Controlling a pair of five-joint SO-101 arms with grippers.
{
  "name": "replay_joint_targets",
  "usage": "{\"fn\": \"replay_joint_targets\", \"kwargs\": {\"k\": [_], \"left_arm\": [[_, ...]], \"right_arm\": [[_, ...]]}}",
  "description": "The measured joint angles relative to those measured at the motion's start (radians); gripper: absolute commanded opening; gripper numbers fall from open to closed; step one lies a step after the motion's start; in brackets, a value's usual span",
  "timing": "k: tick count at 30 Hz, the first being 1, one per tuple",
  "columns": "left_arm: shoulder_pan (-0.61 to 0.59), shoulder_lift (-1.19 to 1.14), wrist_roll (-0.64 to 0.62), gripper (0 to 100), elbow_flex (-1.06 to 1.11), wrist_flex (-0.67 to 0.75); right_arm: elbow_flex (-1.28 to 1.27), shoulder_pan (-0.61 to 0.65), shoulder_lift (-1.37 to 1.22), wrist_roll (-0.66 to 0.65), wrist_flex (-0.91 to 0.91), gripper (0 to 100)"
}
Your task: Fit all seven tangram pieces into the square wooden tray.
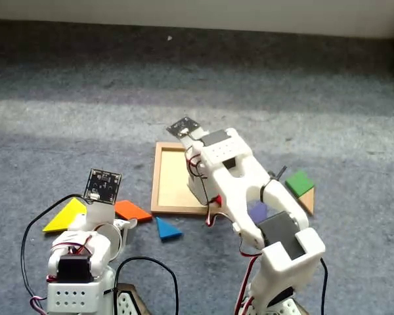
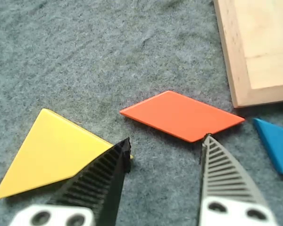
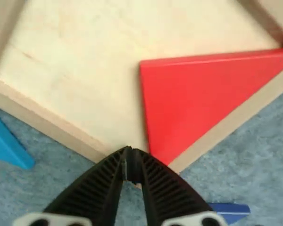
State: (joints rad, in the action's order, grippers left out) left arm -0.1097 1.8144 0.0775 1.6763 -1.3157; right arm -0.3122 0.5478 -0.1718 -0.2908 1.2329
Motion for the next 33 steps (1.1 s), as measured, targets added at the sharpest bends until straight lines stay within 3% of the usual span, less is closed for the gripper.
{"fn": "replay_joint_targets", "kwargs": {"k": [7,14,24,27,33], "left_arm": [[0.0,0.0,0.0,24,0.0,0.0],[0.0,0.0,0.0,24,0.0,0.0],[0.0,0.0,0.0,24,0.0,0.0],[0.0,0.0,0.0,24,0.0,0.0],[0.0,0.0,0.0,24,0.0,0.0]], "right_arm": [[0.005,-0.078,0.304,0.0,0.08,0.5],[-0.207,-0.12,0.658,-0.002,0.086,0.5],[-0.443,-0.367,0.905,-0.002,0.083,0.5],[-0.548,-0.4,0.914,0.009,0.005,0.5],[-0.736,-0.47,0.914,0.196,-0.232,0.5]]}}
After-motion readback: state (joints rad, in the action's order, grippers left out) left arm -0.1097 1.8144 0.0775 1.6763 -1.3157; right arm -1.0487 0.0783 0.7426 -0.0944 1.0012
